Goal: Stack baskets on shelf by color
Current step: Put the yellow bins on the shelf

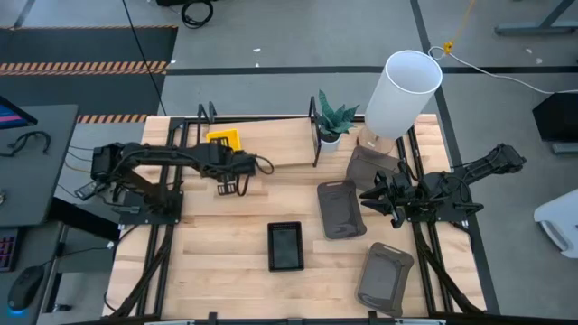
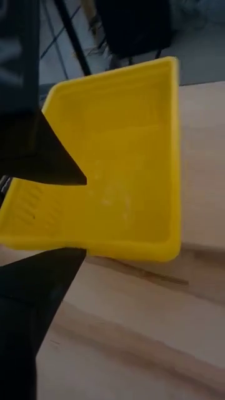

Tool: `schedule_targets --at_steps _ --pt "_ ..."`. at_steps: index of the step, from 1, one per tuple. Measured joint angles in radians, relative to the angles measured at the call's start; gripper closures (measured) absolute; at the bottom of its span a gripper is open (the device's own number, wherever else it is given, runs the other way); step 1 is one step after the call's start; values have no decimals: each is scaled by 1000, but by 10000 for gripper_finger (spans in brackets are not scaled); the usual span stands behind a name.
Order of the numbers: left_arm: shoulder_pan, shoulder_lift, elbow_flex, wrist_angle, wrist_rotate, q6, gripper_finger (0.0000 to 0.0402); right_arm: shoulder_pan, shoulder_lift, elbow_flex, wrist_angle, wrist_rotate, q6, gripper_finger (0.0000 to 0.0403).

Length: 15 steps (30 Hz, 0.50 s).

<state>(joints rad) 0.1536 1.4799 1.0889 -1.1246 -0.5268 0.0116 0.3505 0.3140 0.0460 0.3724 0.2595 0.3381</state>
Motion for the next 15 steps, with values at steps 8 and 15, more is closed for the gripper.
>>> schedule_targets --at_steps 8,15 --pt "86 0 0 8 17 27 237 0 0 0 0 0 0 284" --pt "47 -1 0 6 34 36 237 0 0 0 0 0 0 284"
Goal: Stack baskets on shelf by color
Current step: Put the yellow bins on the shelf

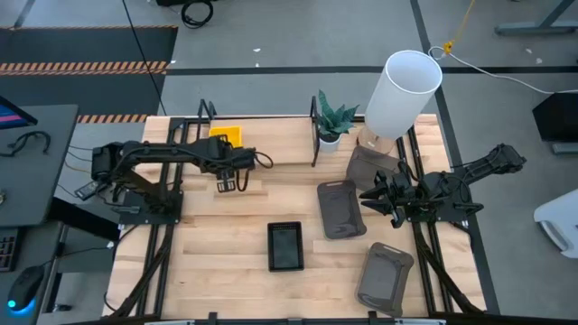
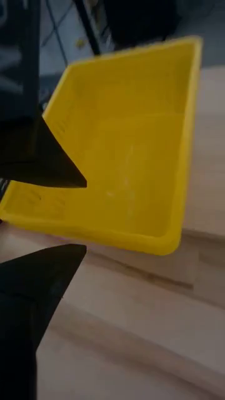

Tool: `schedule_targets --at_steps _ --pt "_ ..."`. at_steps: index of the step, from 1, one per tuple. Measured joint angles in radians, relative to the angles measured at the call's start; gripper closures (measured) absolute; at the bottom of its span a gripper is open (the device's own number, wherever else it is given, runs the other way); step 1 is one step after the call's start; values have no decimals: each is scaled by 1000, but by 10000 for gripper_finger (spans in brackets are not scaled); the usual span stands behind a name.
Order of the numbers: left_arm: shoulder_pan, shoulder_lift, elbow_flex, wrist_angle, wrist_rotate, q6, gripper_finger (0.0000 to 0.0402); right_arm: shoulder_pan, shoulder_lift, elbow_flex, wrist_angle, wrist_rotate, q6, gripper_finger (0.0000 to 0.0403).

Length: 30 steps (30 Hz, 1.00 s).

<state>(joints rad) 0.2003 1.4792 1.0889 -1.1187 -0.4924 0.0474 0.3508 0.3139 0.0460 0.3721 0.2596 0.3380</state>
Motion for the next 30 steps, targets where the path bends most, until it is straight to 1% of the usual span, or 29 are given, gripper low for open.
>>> schedule_targets --at_steps 6,8,11,12,16,20,25,26,30 --pt "-57 -14 11 -1 -91 22 237 0 0 0 0 0 0 284" --pt "-61 -14 22 0 -80 18 237 0 0 0 0 0 0 284" --pt "-60 -14 26 2 -10 17 238 0 0 0 0 0 0 284" --pt "-59 -13 26 2 -4 17 239 0 0 0 0 0 0 284" --pt "-40 -7 3 20 -25 18 248 0 0 0 0 0 0 284" --pt "4 -7 -22 34 -49 18 258 0 0 0 0 0 0 284" --pt "30 -8 -28 39 -71 17 260 0 0 0 0 0 0 284" --pt "29 -8 -28 39 -85 17 260 0 0 0 0 0 0 284" --pt "15 -7 -30 40 -199 17 260 0 0 0 0 0 0 284"
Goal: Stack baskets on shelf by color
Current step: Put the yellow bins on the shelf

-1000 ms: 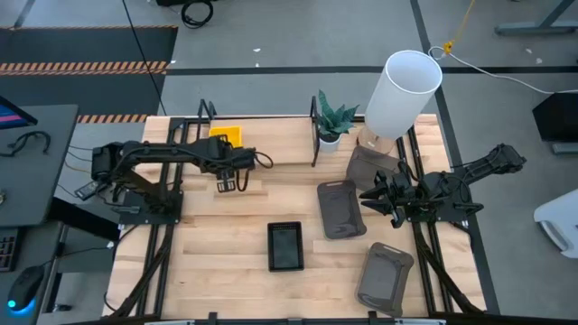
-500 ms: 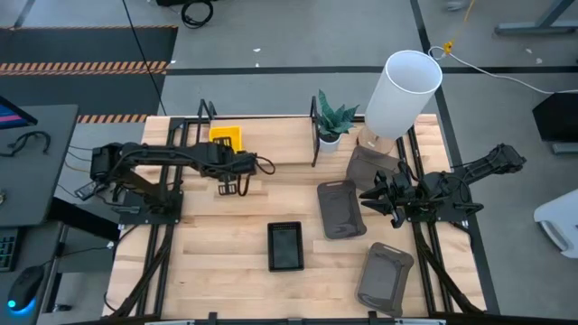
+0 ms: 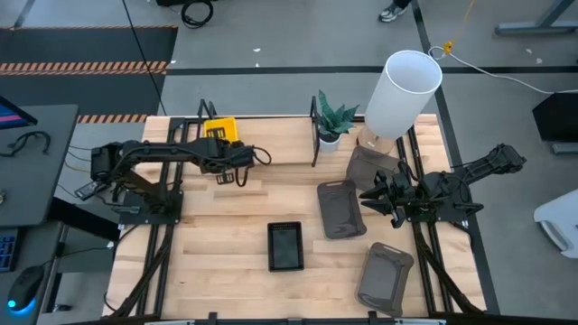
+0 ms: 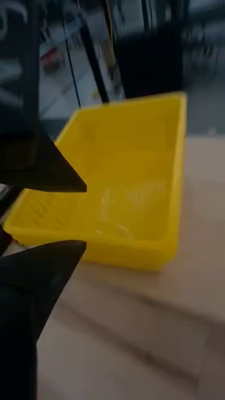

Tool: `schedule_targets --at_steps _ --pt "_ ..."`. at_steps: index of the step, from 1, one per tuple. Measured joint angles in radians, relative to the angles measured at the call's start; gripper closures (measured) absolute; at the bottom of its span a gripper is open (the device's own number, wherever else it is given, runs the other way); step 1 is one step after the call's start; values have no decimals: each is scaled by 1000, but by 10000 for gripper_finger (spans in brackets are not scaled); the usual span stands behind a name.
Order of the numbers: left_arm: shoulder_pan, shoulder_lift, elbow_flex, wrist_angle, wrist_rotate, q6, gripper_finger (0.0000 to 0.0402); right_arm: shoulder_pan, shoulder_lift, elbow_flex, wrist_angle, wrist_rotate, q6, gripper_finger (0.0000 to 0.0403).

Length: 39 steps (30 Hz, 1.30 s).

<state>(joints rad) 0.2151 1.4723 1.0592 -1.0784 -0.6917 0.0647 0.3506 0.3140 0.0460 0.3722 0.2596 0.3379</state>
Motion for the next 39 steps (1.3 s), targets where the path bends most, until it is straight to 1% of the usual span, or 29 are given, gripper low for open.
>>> schedule_targets --at_steps 2,7,15,17,21,25,28,29,33,39 --pt "-6 0 0 2 -21 0 260 0 0 0 0 0 0 284" --pt "-6 0 0 -8 54 0 263 0 0 0 0 0 0 284" --pt "-17 -8 2 12 69 -1 275 0 0 0 0 0 0 284" --pt "0 -8 2 29 113 4 278 0 0 0 0 0 0 284" --pt "93 -8 2 63 297 8 289 0 0 0 0 0 0 284" --pt "155 -8 2 107 335 21 299 0 0 0 0 0 0 284" --pt "160 -8 2 102 416 83 306 0 0 0 0 0 0 284" --pt "157 -8 2 101 429 106 308 0 0 0 0 0 0 284" --pt "145 -6 2 87 435 177 317 0 0 0 0 0 0 284" --pt "134 -6 2 42 435 232 331 0 0 0 0 0 0 284"
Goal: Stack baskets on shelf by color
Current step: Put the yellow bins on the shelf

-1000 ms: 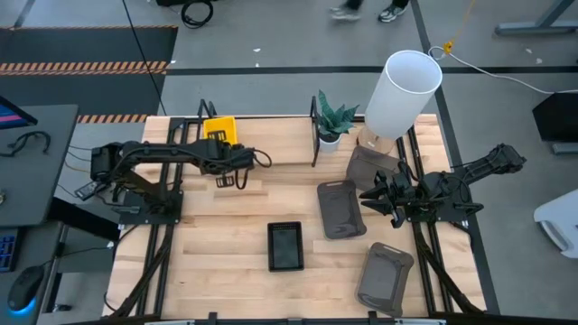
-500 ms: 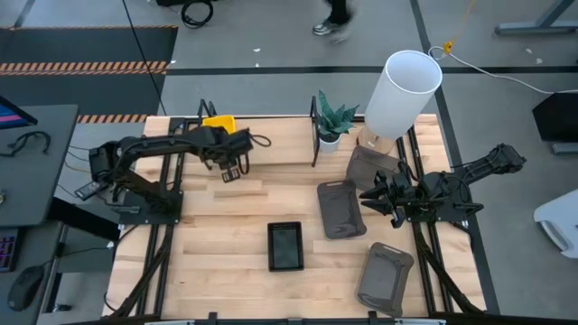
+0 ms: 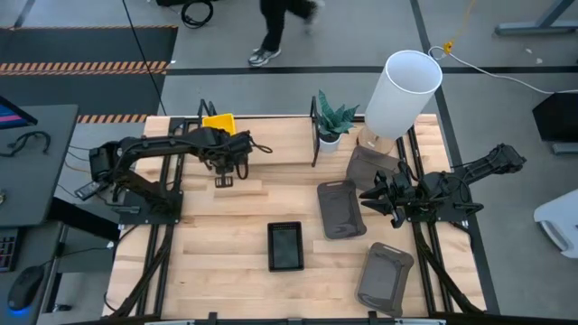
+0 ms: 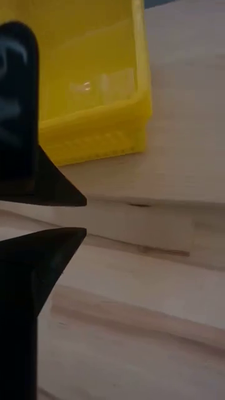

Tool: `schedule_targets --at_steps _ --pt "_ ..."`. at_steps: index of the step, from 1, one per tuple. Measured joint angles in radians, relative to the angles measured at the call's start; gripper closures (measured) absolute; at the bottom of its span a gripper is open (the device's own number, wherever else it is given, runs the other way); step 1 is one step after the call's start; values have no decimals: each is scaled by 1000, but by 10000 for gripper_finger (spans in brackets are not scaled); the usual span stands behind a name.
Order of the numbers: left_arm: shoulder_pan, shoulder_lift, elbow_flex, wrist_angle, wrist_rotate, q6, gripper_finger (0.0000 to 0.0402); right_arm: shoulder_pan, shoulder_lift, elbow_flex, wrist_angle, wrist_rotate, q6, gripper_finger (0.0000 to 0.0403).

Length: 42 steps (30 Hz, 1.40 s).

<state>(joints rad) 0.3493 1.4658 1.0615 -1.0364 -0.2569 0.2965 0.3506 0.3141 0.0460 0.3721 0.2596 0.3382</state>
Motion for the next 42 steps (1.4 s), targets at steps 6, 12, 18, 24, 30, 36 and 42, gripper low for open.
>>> schedule_targets --at_steps 6,12,18,24,30,36,42 --pt "-55 -56 0 23 -46 37 351 0 0 0 0 0 0 284" --pt "-52 -137 1 145 -143 28 343 0 0 0 0 0 0 284" --pt "24 -136 -8 175 -96 -3 276 0 0 0 0 0 0 284" --pt "94 -105 -24 167 -56 -2 208 0 0 0 0 0 0 284" --pt "135 -84 -26 121 -3 3 192 0 0 0 0 0 0 284" --pt "136 -40 -26 80 67 24 220 0 0 0 0 0 0 284" --pt "106 -32 -26 55 42 40 248 0 0 0 0 0 0 284"
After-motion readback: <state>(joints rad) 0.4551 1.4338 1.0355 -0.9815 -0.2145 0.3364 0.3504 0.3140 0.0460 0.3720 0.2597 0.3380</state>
